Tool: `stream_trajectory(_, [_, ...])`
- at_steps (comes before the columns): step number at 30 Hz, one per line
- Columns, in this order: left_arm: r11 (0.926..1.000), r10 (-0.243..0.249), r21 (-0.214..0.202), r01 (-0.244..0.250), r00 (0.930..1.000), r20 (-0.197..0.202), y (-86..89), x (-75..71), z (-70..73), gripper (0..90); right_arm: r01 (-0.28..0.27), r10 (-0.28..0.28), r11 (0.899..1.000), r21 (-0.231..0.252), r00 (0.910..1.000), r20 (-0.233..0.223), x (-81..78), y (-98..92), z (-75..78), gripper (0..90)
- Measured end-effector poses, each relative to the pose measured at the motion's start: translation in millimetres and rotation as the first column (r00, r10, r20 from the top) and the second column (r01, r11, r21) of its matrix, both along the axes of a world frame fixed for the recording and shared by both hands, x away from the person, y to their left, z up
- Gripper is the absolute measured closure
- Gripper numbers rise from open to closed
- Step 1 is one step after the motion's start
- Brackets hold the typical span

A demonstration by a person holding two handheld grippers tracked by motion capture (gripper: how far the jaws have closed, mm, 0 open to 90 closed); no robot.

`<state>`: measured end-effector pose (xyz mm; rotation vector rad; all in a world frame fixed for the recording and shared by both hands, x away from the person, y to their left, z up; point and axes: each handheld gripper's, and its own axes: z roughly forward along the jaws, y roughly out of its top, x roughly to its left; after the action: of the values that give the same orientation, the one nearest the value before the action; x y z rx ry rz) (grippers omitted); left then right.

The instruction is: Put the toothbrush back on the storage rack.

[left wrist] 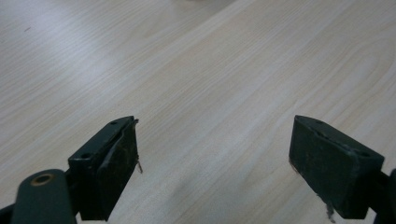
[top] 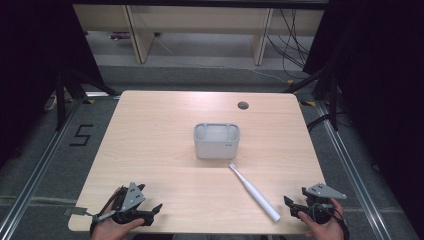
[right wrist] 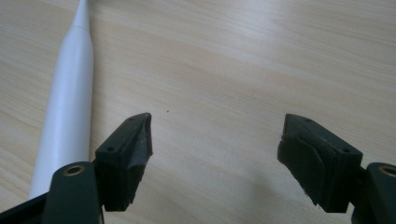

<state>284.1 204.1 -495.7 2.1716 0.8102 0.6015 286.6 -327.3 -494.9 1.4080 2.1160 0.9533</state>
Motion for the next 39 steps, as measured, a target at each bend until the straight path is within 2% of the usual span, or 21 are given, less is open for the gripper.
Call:
stream_trajectory(5, [1.0000,-0.002,0.003,0.002,1.0000,0.001,0.7,-0.5,0.1,15.2,-0.004,0.004,1.000,0.002,1.0000,-0.005,0.5,0.1,-0.3,26.2])
stream_trajectory(6, [1.0000,-0.003,0.005,0.003,1.0000,0.000,0.9,-0.5,0.3,15.2,0.026,-0.025,0.999,0.026,0.9992,-0.030,-1.7,3.1,0.3,26.2])
stream_trajectory(7, [1.0000,-0.003,0.005,0.003,1.0000,0.000,0.9,-0.5,0.3,15.2,0.026,-0.025,0.999,0.026,0.9992,-0.030,-1.7,3.1,0.3,26.2])
stream_trajectory(8, [0.9991,-0.017,0.039,0.017,0.9998,-0.007,2.9,-0.4,2.1,15.2,-0.010,0.010,1.000,0.011,0.9999,-0.003,1.2,0.7,-0.1,26.2])
stream_trajectory(10, [0.9989,-0.020,0.042,0.020,0.9998,-0.007,3.0,-0.2,2.3,15.2,-0.007,0.007,1.000,0.021,1.0000,-0.005,1.6,1.5,-0.5,26.1])
stream_trajectory(11, [0.9994,-0.012,0.033,0.012,0.9999,-0.001,2.1,-0.1,1.5,15.2,-0.009,0.009,1.000,0.011,1.0000,0.002,2.4,0.9,-0.5,26.0])
stream_trajectory(12, [1.0000,-0.001,0.001,0.001,1.0000,0.002,0.4,-0.7,0.0,15.2,0.003,-0.002,0.999,0.041,0.9999,-0.012,1.7,2.8,-0.5,26.0])
stream_trajectory(16, [0.9999,-0.004,0.015,0.004,1.0000,-0.002,1.0,-1.3,0.6,15.2,-0.017,0.018,0.999,0.033,0.9997,-0.017,5.1,2.0,1.7,26.0])
stream_trajectory(18, [0.9989,-0.017,0.043,0.017,0.9998,-0.008,2.8,-0.6,2.3,15.2,0.007,-0.006,0.999,0.036,0.9994,-0.035,3.3,3.9,3.2,26.0])
stream_trajectory(19, [0.9999,0.015,-0.002,-0.015,0.9997,0.017,-0.1,-0.9,-0.7,15.2,-0.017,0.017,1.000,0.016,0.9997,-0.016,5.0,2.6,3.4,26.0])
stream_trajectory(20, [0.9999,0.012,0.003,-0.012,0.9999,0.010,0.5,-1.4,0.1,15.2,-0.026,0.026,1.000,-0.013,0.9997,-0.003,6.6,2.5,6.6,25.9])
stream_trajectory(21, [0.9999,0.012,0.003,-0.012,0.9999,0.010,0.5,-1.4,0.1,15.2,-0.013,0.014,1.000,0.026,0.9992,-0.038,5.1,5.9,7.8,25.6])
stream_trajectory(22, [0.9999,0.012,0.004,-0.012,0.9999,0.009,0.6,-1.5,0.2,15.2,-0.042,0.042,0.999,-0.021,0.9991,0.011,7.9,3.4,7.4,24.6])
stream_trajectory(23, [0.9999,0.012,0.004,-0.012,0.9999,0.009,0.6,-1.5,0.2,15.2,-0.042,0.042,0.999,-0.021,0.9991,0.011,7.9,3.4,7.4,24.6])
stream_trajectory(25, [0.9999,0.013,-0.002,-0.013,0.9999,0.009,0.2,-1.5,0.1,15.2,-0.025,0.025,1.000,0.003,0.9992,-0.030,7.0,8.1,11.3,23.4])
stream_trajectory(26, [0.9999,0.010,-0.002,-0.010,0.9999,0.008,0.1,-1.7,-0.1,15.2,-0.066,0.066,0.997,-0.035,0.9978,-0.005,9.4,6.2,11.6,23.2])
stream_trajectory(27, [0.9998,0.017,-0.007,-0.017,0.9997,0.015,-0.5,-1.7,-0.7,15.2,-0.049,0.049,0.998,-0.026,0.9986,-0.019,8.8,8.5,13.6,22.9])
stream_trajectory(28, [0.9998,0.020,-0.003,-0.020,0.9996,0.021,-0.4,-1.4,-0.7,15.2,-0.080,0.080,0.996,-0.043,0.9968,-0.009,11.0,9.8,14.8,22.5])
stream_trajectory(32, [0.9999,0.011,-0.005,-0.010,0.9998,0.015,-0.3,-1.7,-0.1,15.2,-0.093,0.093,0.993,-0.066,0.9956,-0.014,14.5,12.2,17.4,20.5])
stream_trajectory(35, [0.9998,0.018,-0.003,-0.018,0.9997,0.019,-0.6,-1.6,-0.8,15.2,-0.059,0.057,0.998,-0.032,0.9962,-0.065,14.2,16.9,22.9,19.8])
stream_trajectory(39, [1.0000,0.008,-0.002,-0.008,0.9999,0.011,0.4,-1.5,0.3,15.2,-0.103,0.099,0.994,-0.048,0.9927,-0.068,20.2,16.6,27.3,21.0])
